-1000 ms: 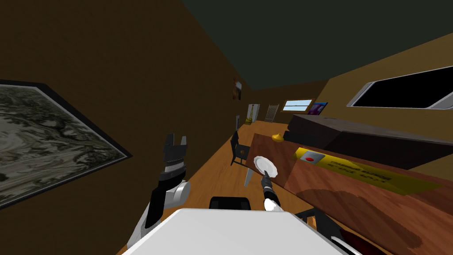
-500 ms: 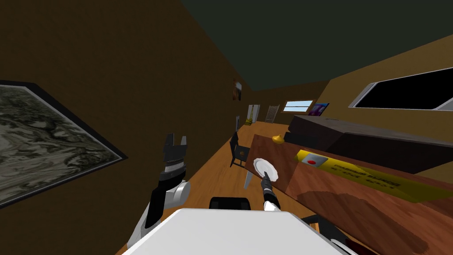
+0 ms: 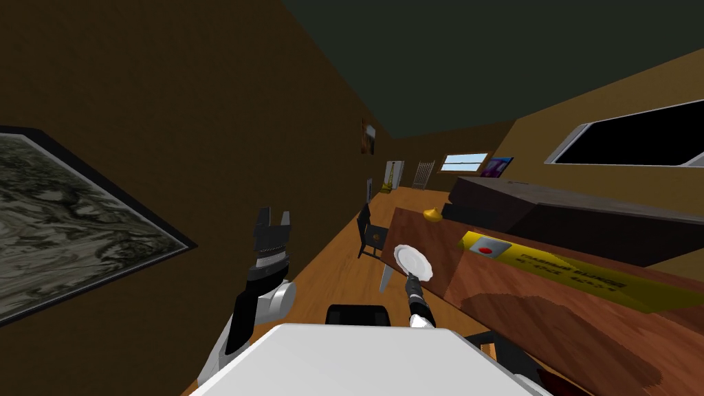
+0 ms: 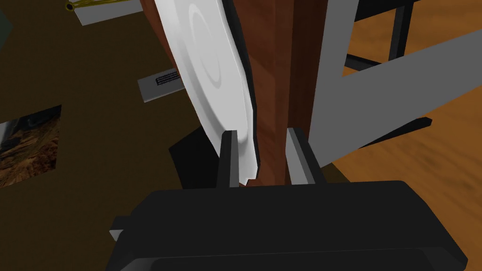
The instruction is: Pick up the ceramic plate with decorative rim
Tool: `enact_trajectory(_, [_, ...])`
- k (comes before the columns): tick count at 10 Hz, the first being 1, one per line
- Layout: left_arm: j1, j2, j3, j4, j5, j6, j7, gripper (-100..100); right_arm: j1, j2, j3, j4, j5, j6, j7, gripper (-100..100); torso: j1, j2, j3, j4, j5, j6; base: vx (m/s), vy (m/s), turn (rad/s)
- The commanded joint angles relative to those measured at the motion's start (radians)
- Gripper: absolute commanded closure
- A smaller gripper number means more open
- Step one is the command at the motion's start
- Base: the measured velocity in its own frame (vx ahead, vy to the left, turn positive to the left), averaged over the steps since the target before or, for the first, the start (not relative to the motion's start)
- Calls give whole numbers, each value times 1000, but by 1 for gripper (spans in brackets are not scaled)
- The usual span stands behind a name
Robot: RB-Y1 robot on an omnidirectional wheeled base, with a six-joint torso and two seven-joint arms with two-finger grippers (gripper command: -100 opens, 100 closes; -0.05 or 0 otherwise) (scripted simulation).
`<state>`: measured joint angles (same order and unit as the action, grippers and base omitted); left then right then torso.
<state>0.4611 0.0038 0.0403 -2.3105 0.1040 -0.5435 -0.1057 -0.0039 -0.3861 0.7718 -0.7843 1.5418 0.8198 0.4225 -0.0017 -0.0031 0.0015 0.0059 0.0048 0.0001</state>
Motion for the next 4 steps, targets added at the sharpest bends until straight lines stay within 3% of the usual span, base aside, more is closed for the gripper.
enact_trajectory(1, [0,0,0,0,0,0,0,0,0,0,0,0,0,0,0,0,0,0,0,0,0,0,0,0,0])
enact_trajectory(2, [0,0,0,0,0,0,0,0,-21,-22,-13,-10,-11,-14,9,100,0,0,0,0,0,0,-95,62,-23])
enact_trajectory(3, [0,0,0,0,0,0,0,0,-11,-8,-5,-4,-4,-4,3,100,3,4,2,1,1,0,-49,32,-9])
enact_trajectory(4, [0,0,0,0,0,0,0,0,-17,-13,-9,-5,-4,-2,4,0,1,3,0,-2,-3,1,0,0,0])
